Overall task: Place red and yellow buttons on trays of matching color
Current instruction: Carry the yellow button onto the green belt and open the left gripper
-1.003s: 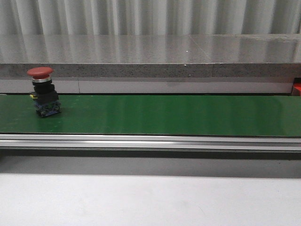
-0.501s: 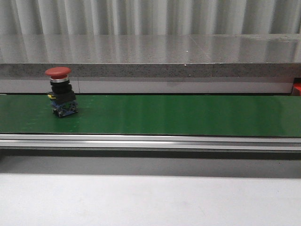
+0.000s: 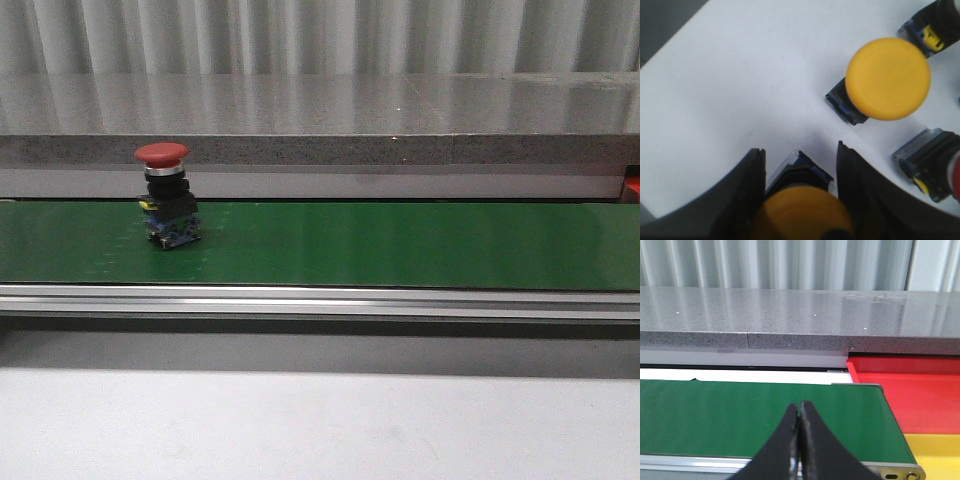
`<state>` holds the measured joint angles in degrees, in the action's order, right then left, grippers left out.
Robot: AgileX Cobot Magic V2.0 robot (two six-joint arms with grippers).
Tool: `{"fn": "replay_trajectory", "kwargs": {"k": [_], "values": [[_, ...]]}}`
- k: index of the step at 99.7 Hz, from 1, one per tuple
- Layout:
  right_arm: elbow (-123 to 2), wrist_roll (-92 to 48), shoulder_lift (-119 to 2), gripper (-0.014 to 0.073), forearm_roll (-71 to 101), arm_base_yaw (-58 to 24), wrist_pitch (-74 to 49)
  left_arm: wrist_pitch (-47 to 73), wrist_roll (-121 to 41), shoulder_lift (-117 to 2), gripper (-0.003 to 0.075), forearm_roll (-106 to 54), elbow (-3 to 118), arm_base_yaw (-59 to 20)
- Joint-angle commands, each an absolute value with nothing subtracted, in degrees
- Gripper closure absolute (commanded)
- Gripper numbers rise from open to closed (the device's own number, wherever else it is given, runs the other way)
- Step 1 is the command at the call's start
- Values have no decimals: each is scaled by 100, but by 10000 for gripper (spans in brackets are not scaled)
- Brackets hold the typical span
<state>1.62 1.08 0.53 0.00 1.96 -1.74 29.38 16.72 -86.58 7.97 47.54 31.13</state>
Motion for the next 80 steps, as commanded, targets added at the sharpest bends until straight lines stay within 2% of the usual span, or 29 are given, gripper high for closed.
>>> {"fn": "replay_trajectory", "kwargs": {"k": [1, 19, 36, 59, 80], "values": [[69, 79, 147, 659, -61, 228, 286, 3013, 1734, -8008, 739, 811, 4961, 3121], [69, 79, 147, 659, -61, 228, 286, 3550, 1711, -7153, 739, 811, 5303, 2812], [69, 79, 147, 659, -61, 228, 286, 3885, 1407, -6919, 739, 664, 5779, 1834], [69, 79, 147, 659, -61, 228, 286, 3862, 1369, -7396, 739, 632, 6150, 480], [69, 79, 147, 659, -61, 228, 286, 3791, 1369, -8243, 739, 606, 6528, -45]]}}
